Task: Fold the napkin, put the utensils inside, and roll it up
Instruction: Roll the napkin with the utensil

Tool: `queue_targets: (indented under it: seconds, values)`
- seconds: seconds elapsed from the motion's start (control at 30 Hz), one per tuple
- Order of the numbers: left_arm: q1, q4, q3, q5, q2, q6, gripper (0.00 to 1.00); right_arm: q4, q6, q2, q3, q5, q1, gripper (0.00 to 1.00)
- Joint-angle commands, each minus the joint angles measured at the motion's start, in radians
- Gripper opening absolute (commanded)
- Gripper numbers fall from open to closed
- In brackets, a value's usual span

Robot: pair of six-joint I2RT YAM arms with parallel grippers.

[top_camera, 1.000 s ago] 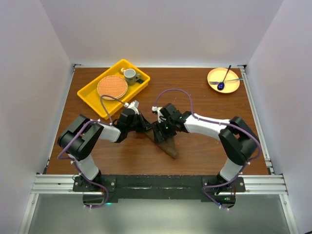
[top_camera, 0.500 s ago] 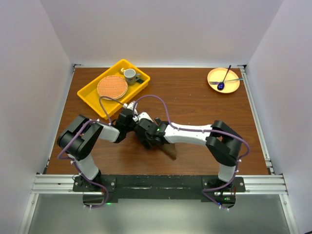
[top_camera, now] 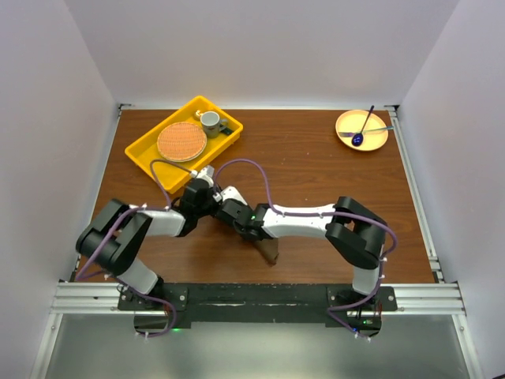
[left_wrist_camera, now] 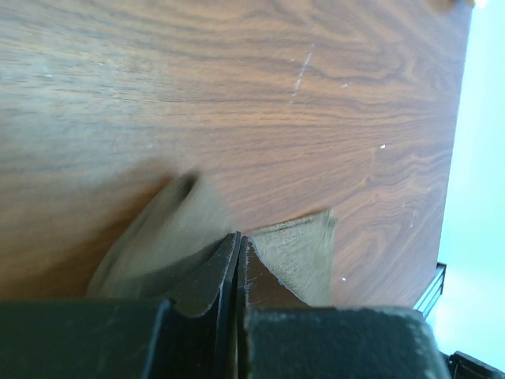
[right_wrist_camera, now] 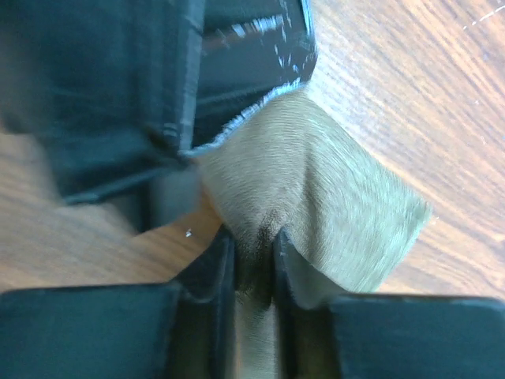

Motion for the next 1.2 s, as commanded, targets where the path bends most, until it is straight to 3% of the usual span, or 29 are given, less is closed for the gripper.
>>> queue_targets:
  seconds: [0.0,0.2,0.23,0.33,0.53,0.67,0.8,1.03,1.17]
  values:
    - [-0.015,-0.195,-0.041,-0.097,-0.181,0.064,0.08,0.166,-0.004,-0.049,-0.126,-0.118,-0.032,0.0]
    - [-0.014,-0.453,0.107,-0.214,-0.384,0.182,0.23,0.359,-0.079,-0.112,-0.248,-0.516,-0.171,0.0]
    - [-0.015,-0.469,0.13,-0.227,-0.402,0.188,0.25,0.381,-0.076,-0.112,-0.261,-0.69,-0.237,0.0]
    - [-0.012,-0.493,0.144,-0.217,-0.436,0.177,0.27,0.425,-0.056,-0.072,-0.266,-0.974,-0.332,0.0]
    - [-0.015,-0.4,0.091,-0.127,-0.405,0.115,0.29,0.514,0.115,0.066,-0.273,-1.262,-0.443,0.0]
    - [-0.02,-0.262,0.029,-0.062,-0.398,0.091,0.29,0.602,0.235,0.112,-0.327,-1.291,-0.477,0.0]
    - [-0.022,-0.124,-0.058,-0.022,-0.386,0.059,0.21,0.649,0.321,0.159,-0.359,-1.27,-0.518,0.0]
    - [-0.023,0.092,-0.118,0.019,-0.246,0.025,0.12,0.455,0.231,0.146,-0.325,-1.063,-0.526,0.0]
    - [-0.023,0.192,-0.113,0.03,-0.136,0.013,0.11,0.418,0.202,0.152,-0.313,-1.046,-0.526,0.0]
